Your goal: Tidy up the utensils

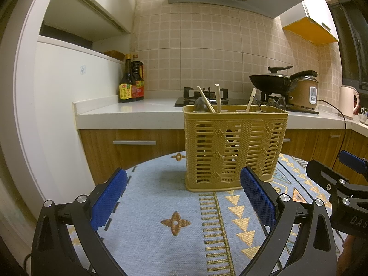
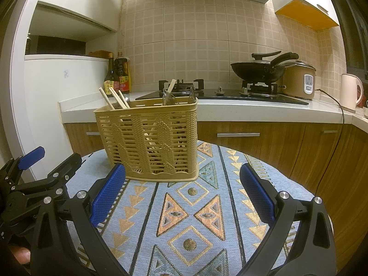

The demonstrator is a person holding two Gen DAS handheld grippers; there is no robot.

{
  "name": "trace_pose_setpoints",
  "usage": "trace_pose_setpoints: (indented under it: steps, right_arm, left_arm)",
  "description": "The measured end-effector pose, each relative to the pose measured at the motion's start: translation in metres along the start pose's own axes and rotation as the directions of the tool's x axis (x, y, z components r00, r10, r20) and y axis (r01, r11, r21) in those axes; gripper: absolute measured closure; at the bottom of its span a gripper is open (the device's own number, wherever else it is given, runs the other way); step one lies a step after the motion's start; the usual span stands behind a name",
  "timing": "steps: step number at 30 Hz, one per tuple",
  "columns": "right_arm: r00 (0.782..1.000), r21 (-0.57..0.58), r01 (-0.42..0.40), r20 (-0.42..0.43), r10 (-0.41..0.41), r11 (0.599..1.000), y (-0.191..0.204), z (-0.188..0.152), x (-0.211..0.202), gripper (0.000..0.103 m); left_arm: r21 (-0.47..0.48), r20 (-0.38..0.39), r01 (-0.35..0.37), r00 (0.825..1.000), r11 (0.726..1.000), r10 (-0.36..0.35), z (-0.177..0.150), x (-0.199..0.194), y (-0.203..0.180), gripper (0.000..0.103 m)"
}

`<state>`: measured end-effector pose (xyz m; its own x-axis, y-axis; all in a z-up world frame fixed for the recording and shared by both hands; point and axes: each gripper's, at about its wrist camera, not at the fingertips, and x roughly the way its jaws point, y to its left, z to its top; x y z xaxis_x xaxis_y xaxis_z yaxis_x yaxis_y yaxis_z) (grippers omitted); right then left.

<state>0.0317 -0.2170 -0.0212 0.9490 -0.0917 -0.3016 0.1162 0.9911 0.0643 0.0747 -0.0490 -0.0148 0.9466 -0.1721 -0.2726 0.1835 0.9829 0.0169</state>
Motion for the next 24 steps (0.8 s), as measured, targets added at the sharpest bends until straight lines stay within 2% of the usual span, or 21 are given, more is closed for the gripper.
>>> trace_pose_setpoints:
  steps: [8,14,20,24]
  right_arm:
    - [1.000,0.006,0.001,0.014,-0.002,1.000,-0.0001,0.0000,-0.0010,0.008]
    - [1.000,0.008,0.000,0.020,-0.001,1.000,-0.0015,0.0004,-0.0025,0.008]
    - [1.000,0.015,-0.001,0.025,0.001,1.000,-0.0041,0.0009,-0.0042,0.008]
    - [1.000,0.016,-0.001,0.026,0.000,1.000,-0.0047,0.0013,-0.0042,0.008]
  left_arm:
    - [0.006,-0.011,0.007,1.000,1.000,-0.007,-0.0035,0.0037,-0.0023,0.008]
    - [-0.013,0.027,0.027,0.999,1.000,-0.027,-0.0051,-0.0039,0.0016,0.007]
    - [0.000,-0.007,0.001,1.000,1.000,-0.001,-0.0044,0.0004,0.0004,0.007]
    - [0.000,-0.019,0.008,1.000,1.000,-0.008,-0.0039,0.0019,0.0018,0.007]
